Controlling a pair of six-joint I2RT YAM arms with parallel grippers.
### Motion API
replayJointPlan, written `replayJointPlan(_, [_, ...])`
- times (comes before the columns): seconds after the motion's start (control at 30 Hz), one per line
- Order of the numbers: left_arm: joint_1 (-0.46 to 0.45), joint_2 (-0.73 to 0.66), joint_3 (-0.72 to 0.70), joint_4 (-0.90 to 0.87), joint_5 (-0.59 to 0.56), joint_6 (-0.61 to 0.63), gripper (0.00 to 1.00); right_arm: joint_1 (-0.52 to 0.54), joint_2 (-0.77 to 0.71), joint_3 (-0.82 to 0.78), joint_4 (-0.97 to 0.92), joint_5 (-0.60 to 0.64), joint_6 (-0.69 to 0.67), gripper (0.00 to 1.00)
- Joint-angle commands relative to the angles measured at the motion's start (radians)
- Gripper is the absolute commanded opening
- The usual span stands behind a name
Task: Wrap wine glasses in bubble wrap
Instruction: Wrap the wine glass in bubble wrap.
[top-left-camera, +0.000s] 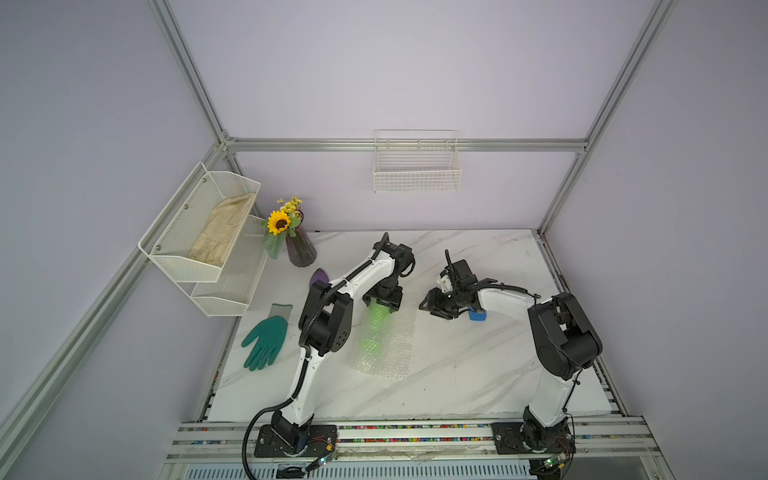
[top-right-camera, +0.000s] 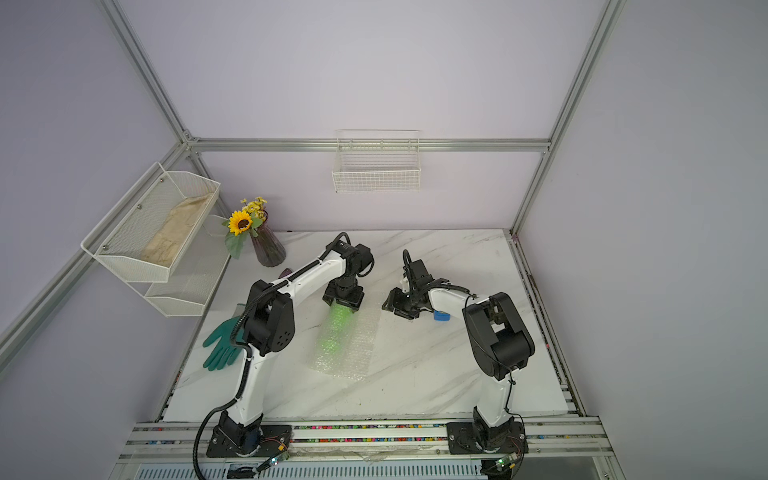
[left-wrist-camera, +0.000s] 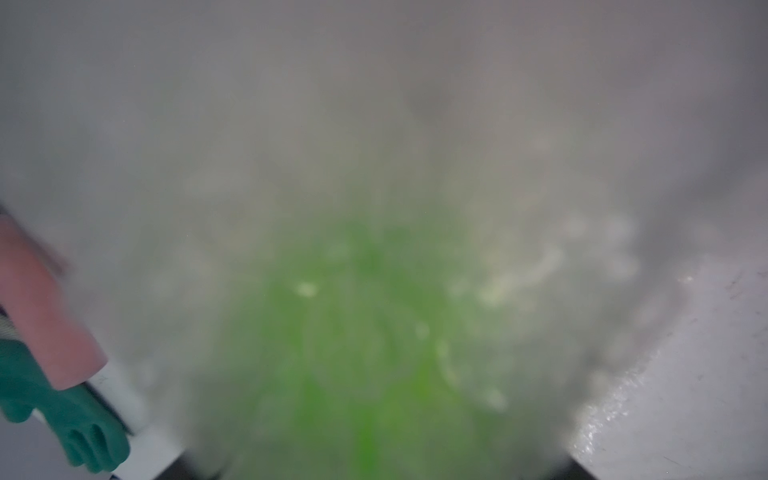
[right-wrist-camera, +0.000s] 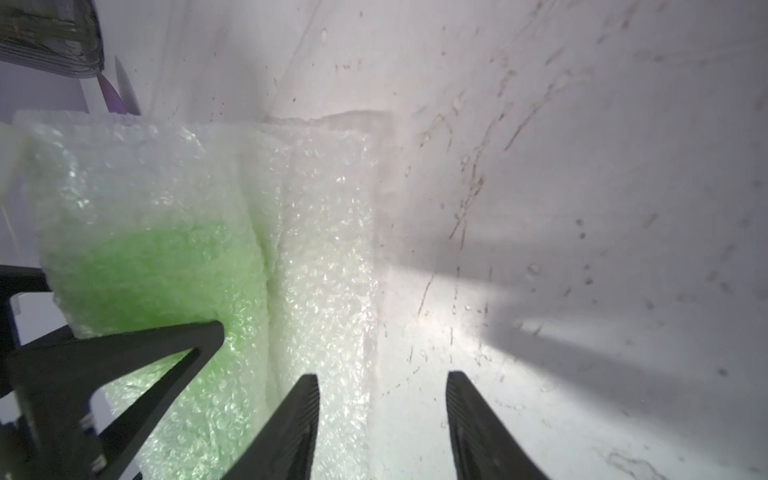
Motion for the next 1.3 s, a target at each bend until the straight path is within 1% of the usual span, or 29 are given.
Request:
replayJointPlan(0.0, [-0.038, 0.063, 0.08, -0.14, -0.155, -0.018, 0.73, -0.019, -0.007, -0.01, 0.0, -0.008, -0.021, 0.53])
replayJointPlan(0.17, [-0.104, 0.127, 0.138, -0.171, -0.237, -0.052, 0.75, -0.067, -0.045, -0.023, -0.007, -0.006, -0.032, 0.53])
replayJointPlan(0.3, [-0.163, 0.141, 0.16, -0.161, -0.322, -0.056, 0.74, -0.112, -0.071, -0.019, -0.02, 0.004, -0.031, 0.53])
replayJointPlan(0.37, [-0.203, 0.149, 0.158, -0.156, -0.399, -0.049, 0.74, -0.149, -0.09, -0.019, -0.024, 0.01, -0.032, 0.53])
replayJointPlan(0.43, [-0.242, 0.159, 0.147, -0.15, -0.5, -0.026, 0.74, -0.188, -0.11, -0.018, -0.028, 0.021, -0.036, 0.53])
replayJointPlan(0.53, [-0.289, 0.127, 0.062, -0.064, -0.639, 0.057, 0.74, -0.248, -0.142, -0.013, -0.033, 0.024, -0.042, 0.53])
replayJointPlan(0.6, [-0.315, 0.073, -0.043, 0.071, -0.698, 0.147, 0.72, -0.281, -0.16, 0.0, -0.039, 0.03, -0.049, 0.53])
replayJointPlan(0.7, [-0.357, -0.04, -0.245, 0.34, -0.772, 0.331, 0.7, -0.301, -0.175, 0.04, -0.058, 0.044, -0.063, 0.53])
replayJointPlan(0.8, [-0.387, -0.125, -0.424, 0.59, -0.809, 0.486, 0.71, -0.302, -0.167, 0.117, -0.105, 0.061, -0.13, 0.52])
replayJointPlan(0.87, [-0.403, -0.152, -0.513, 0.707, -0.828, 0.537, 0.71, -0.295, -0.148, 0.17, -0.131, 0.029, -0.174, 0.52])
replayJointPlan(0.93, [-0.417, -0.152, -0.551, 0.754, -0.833, 0.538, 0.74, -0.274, -0.123, 0.23, -0.198, 0.025, -0.235, 0.52])
replayJointPlan(1.0, [-0.437, -0.13, -0.578, 0.784, -0.869, 0.535, 0.77, -0.245, -0.105, 0.291, -0.251, 0.043, -0.281, 0.52])
replayJointPlan(1.07, [-0.455, -0.1, -0.593, 0.788, -0.872, 0.521, 0.79, -0.21, -0.087, 0.343, -0.289, 0.054, -0.304, 0.52])
replayJointPlan(1.17, [-0.474, -0.082, -0.608, 0.786, -0.845, 0.491, 0.85, -0.148, -0.05, 0.421, -0.345, 0.052, -0.326, 0.52])
replayJointPlan(1.27, [-0.498, -0.1, -0.622, 0.786, -0.803, 0.466, 0.9, -0.068, -0.008, 0.491, -0.399, 0.069, -0.336, 0.52])
